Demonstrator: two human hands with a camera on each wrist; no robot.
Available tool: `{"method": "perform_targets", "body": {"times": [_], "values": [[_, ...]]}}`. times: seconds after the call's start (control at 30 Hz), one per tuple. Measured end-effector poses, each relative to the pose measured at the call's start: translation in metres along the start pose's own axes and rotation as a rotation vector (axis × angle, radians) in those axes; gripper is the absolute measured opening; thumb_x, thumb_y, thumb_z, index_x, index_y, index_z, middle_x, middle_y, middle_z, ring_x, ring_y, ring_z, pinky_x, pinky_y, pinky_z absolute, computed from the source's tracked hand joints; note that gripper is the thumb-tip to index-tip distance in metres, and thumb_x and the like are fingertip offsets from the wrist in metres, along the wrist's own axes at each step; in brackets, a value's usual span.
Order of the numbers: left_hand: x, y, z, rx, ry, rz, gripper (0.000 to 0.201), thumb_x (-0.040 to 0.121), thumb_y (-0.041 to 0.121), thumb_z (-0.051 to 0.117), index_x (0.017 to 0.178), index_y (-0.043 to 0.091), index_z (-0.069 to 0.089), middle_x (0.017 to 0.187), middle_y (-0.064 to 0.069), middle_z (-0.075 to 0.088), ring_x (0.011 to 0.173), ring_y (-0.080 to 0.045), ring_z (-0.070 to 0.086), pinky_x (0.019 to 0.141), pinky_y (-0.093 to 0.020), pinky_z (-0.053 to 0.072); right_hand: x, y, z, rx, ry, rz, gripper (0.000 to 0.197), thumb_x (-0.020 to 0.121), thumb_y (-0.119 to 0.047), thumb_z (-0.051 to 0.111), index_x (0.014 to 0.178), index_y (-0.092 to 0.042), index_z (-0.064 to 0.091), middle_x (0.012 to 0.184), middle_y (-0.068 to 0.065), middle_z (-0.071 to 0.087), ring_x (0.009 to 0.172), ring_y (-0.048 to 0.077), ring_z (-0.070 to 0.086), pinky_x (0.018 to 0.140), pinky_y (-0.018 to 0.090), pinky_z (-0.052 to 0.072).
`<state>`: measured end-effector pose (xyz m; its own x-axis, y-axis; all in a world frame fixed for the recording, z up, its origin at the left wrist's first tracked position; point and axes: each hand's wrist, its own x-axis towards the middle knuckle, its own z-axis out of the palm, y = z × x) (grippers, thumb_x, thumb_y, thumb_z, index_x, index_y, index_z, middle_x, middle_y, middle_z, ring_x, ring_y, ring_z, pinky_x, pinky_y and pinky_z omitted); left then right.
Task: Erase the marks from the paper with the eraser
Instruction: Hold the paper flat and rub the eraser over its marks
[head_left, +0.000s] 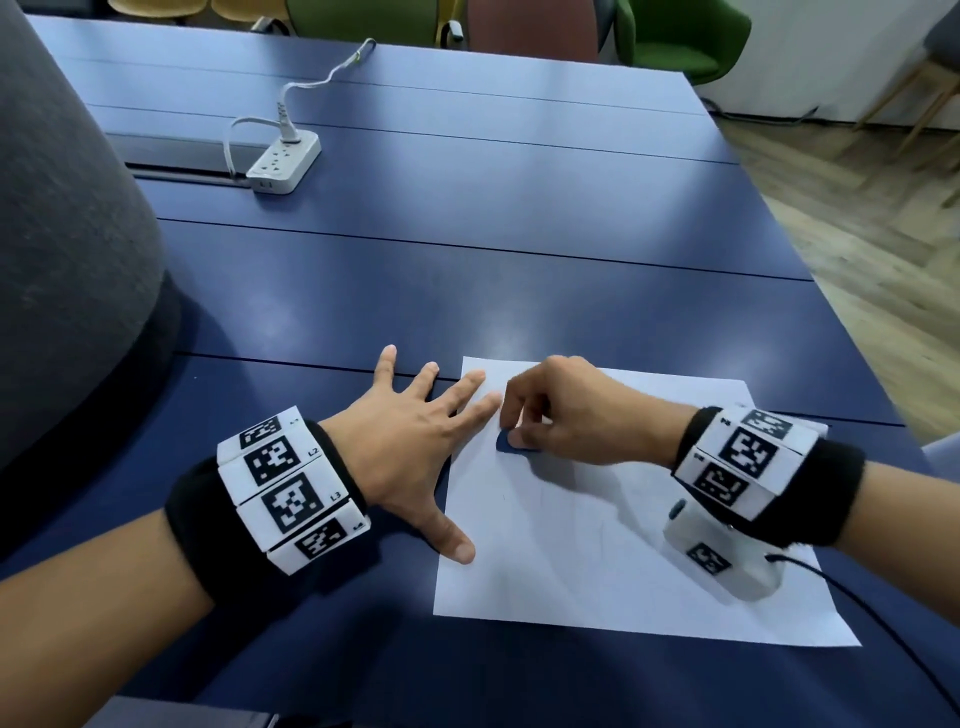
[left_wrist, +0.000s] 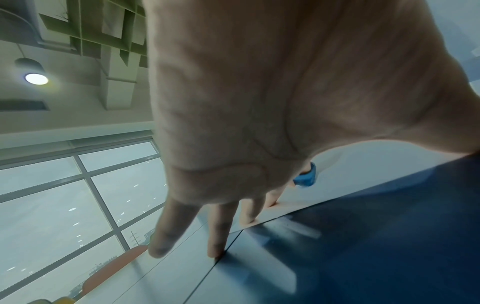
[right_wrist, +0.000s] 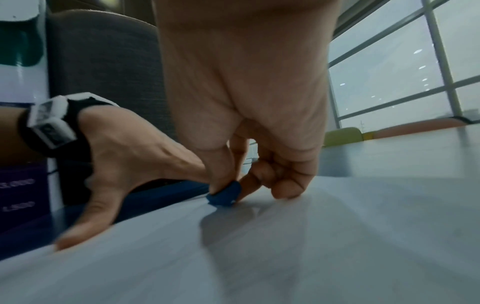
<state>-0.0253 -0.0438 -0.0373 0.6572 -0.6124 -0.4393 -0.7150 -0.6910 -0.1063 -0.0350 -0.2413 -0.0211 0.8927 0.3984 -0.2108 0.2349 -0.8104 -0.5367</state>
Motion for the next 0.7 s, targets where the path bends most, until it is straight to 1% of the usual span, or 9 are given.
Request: {"method": "perform_targets", "body": {"times": [0.03, 0.13, 0.17, 0.27, 0.33, 0.5, 0.57, 0.63, 0.7], "values": [[0.000, 0.000, 0.000, -0.002, -0.003, -0.001, 0.143, 0.046, 0.098, 0.048, 0.150, 0.028, -0.020, 0.162, 0.002, -0.013, 0.148, -0.036, 0.000, 0.108, -0.071, -0.007, -0.006, -0.002, 0.003, 0.021, -0.023, -0.015, 0.004, 0.079, -0.019, 0.071, 0.082, -0.020, 0.071, 0.065, -0.006, 0.061, 0.052, 0.005, 0.049, 0.051, 0.010, 0.036], [-0.001, 0.001, -0.001, 0.003, -0.008, -0.005, 0.142, 0.047, 0.097, 0.050, 0.151, 0.027, -0.019, 0.162, 0.001, -0.014, 0.148, -0.037, 0.000, 0.108, -0.072, -0.006, -0.019, -0.012, 0.009, 0.007, -0.198, -0.080, 0.005, 0.078, -0.019, 0.071, 0.082, -0.023, 0.072, 0.065, -0.006, 0.062, 0.054, 0.007, 0.049, 0.054, 0.013, 0.038], [-0.001, 0.002, -0.002, 0.005, -0.009, -0.005, 0.142, 0.048, 0.097, 0.050, 0.151, 0.027, -0.019, 0.162, 0.001, -0.014, 0.148, -0.037, 0.001, 0.108, -0.072, -0.006, -0.016, -0.012, 0.005, -0.018, -0.202, -0.082, 0.007, 0.078, -0.020, 0.071, 0.084, -0.023, 0.073, 0.067, -0.006, 0.063, 0.056, 0.007, 0.049, 0.055, 0.013, 0.038], [-0.002, 0.002, -0.002, 0.007, -0.005, -0.005, 0.143, 0.048, 0.097, 0.050, 0.151, 0.026, -0.020, 0.162, 0.000, -0.013, 0.148, -0.037, 0.001, 0.107, -0.073, -0.005, 0.002, 0.001, -0.007, -0.026, -0.051, -0.005, 0.008, 0.079, -0.021, 0.072, 0.086, -0.022, 0.073, 0.071, -0.004, 0.063, 0.057, 0.005, 0.050, 0.055, 0.014, 0.037], [-0.002, 0.002, -0.003, 0.006, -0.005, -0.004, 0.142, 0.048, 0.097, 0.049, 0.151, 0.026, -0.019, 0.162, 0.001, -0.014, 0.148, -0.036, 0.000, 0.107, -0.073, -0.004, 0.004, 0.008, -0.007, 0.018, 0.004, 0.023, 0.006, 0.079, -0.020, 0.071, 0.085, -0.021, 0.072, 0.069, -0.004, 0.063, 0.052, 0.005, 0.048, 0.053, 0.013, 0.036], [-0.002, 0.002, -0.003, -0.001, -0.015, -0.006, 0.142, 0.049, 0.096, 0.051, 0.150, 0.027, -0.019, 0.162, 0.000, -0.014, 0.148, -0.037, 0.000, 0.108, -0.071, -0.006, -0.014, -0.003, 0.001, -0.029, -0.167, -0.057, 0.006, 0.079, -0.022, 0.071, 0.084, -0.024, 0.072, 0.063, -0.009, 0.057, 0.055, 0.006, 0.048, 0.054, 0.013, 0.036], [-0.002, 0.002, -0.003, -0.002, -0.013, -0.004, 0.143, 0.048, 0.097, 0.051, 0.151, 0.026, -0.019, 0.162, 0.000, -0.014, 0.148, -0.037, 0.000, 0.108, -0.071, -0.005, -0.003, 0.000, -0.005, -0.062, -0.101, -0.030, 0.007, 0.079, -0.024, 0.072, 0.086, -0.021, 0.072, 0.065, -0.010, 0.059, 0.054, 0.004, 0.050, 0.052, 0.010, 0.037], [-0.002, 0.001, -0.004, 0.001, -0.014, -0.003, 0.143, 0.048, 0.097, 0.050, 0.151, 0.025, -0.019, 0.162, 0.001, -0.013, 0.148, -0.036, 0.000, 0.108, -0.072, -0.004, 0.011, 0.011, -0.011, -0.048, 0.029, 0.026, 0.009, 0.080, -0.024, 0.073, 0.084, -0.016, 0.070, 0.070, -0.007, 0.063, 0.053, 0.000, 0.051, 0.051, 0.007, 0.038], [-0.002, 0.002, -0.004, -0.010, -0.022, -0.005, 0.143, 0.048, 0.097, 0.051, 0.151, 0.025, -0.019, 0.162, 0.002, -0.014, 0.148, -0.034, -0.001, 0.108, -0.072, -0.002, 0.013, 0.017, -0.010, -0.006, 0.111, 0.050, 0.008, 0.080, -0.023, 0.073, 0.079, -0.017, 0.068, 0.069, -0.005, 0.063, 0.052, -0.002, 0.052, 0.050, 0.008, 0.037]]}}
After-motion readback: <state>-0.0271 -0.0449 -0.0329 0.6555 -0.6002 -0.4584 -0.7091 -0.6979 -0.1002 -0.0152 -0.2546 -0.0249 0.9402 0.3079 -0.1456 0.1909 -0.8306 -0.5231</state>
